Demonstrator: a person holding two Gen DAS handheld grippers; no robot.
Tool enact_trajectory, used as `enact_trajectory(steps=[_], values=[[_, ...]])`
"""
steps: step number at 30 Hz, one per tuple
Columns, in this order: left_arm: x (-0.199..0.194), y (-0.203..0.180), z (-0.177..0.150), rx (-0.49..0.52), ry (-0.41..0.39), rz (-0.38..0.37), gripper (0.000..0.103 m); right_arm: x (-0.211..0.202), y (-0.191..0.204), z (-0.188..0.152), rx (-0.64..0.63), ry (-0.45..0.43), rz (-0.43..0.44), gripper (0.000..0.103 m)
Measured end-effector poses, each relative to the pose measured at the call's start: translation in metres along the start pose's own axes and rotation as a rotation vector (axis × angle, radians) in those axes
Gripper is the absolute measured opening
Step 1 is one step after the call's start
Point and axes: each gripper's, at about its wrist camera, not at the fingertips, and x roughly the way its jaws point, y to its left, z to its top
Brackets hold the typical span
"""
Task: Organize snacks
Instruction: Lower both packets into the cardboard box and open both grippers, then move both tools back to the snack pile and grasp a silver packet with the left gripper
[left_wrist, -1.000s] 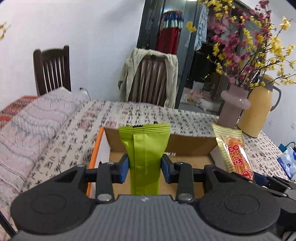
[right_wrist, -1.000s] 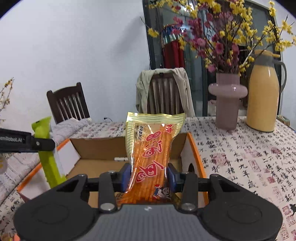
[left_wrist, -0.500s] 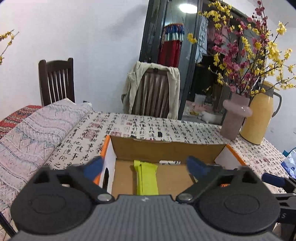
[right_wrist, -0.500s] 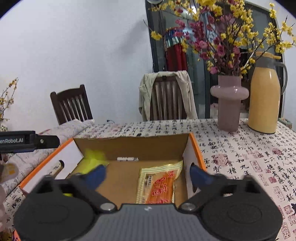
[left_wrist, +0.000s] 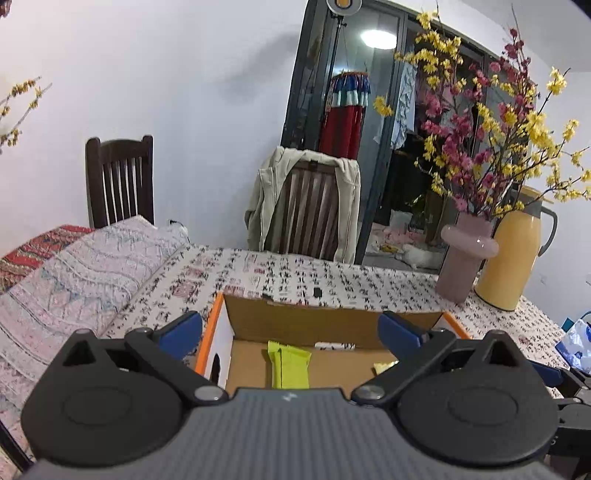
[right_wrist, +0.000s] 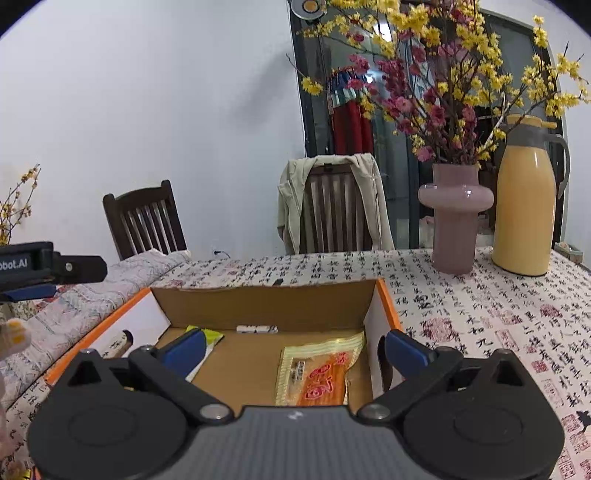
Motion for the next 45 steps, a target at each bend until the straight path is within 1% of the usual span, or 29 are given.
enact_trajectory(steps=[5,9,20,28,35,45], values=[[-0.016,-0.004,0.009,0.005,-0.018,0.007,0.103,-0.02,0.003,0.01,-0.017,-0.052,0.007,0.103],[-0.034,-0.01,0.013,0.03,-0.039,0.011,0.103,-0.039,0.006,0.012,-0.032,-0.094,0.017,0.103],[-0.082,-0.009,0.01,0.028,-0.058,0.015,0.103,-0.088,0.016,0.001,-0.043,-0.112,0.031,0.103],[-0.115,-0.002,-0.008,0.001,-0.06,0.001,0.103,-0.12,0.026,-0.017,-0.057,-0.102,0.047,0.103],[-0.141,0.003,-0.027,-0.016,-0.049,-0.013,0.103,-0.145,0.031,-0.037,-0.053,-0.078,0.042,0.103],[-0.173,0.009,-0.059,-0.03,-0.035,-0.036,0.103,-0.18,0.031,-0.068,-0.025,-0.047,0.037,0.103]])
